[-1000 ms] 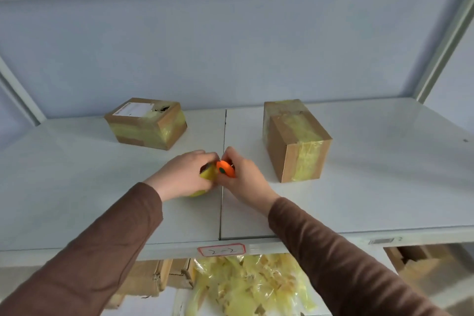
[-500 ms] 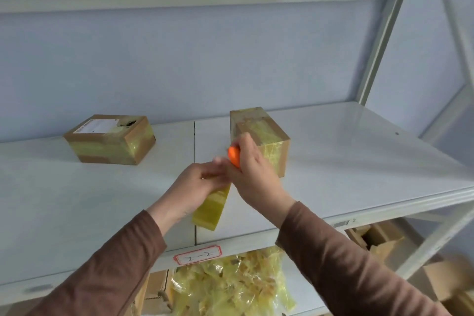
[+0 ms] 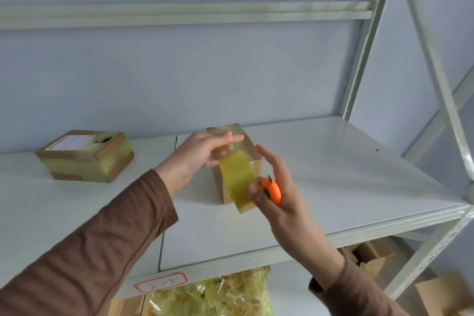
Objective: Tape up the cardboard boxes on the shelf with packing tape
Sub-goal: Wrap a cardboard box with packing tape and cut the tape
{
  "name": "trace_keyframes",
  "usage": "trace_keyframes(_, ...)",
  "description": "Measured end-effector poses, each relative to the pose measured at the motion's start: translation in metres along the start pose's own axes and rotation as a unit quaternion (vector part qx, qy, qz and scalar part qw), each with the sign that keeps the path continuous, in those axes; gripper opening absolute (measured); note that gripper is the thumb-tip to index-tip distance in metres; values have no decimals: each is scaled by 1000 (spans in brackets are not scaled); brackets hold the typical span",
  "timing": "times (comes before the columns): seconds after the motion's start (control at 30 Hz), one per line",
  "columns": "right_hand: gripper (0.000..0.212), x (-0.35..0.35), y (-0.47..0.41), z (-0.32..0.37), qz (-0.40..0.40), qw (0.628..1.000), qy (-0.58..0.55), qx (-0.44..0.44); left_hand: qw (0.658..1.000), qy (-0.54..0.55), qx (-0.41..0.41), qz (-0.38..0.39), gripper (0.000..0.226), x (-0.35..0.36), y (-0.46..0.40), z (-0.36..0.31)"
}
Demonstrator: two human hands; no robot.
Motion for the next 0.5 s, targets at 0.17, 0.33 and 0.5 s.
trace_keyframes(0.17,32,-15,8,9,43,996,-30,75,995,-53,82,-37,28,-9,-64,-37)
trace_keyframes(0.33,30,-24,8,3,34,986,-44,155,993,-102,28,-44,34,-27,-118,-21)
trace_keyframes(0.5,41,-24,2,-6,22,980,-55,190,992,-117,-25,-41,39,-49,-141,5)
Point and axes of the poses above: each hand's wrist, its own y-axis away from the middle knuckle, its own x-axis out of the palm, z = x × y, the point moved 2 cm from there along -y, towards the middle knuckle, and after that the axes turned 13 degrees about y, right-handed, at the moved point
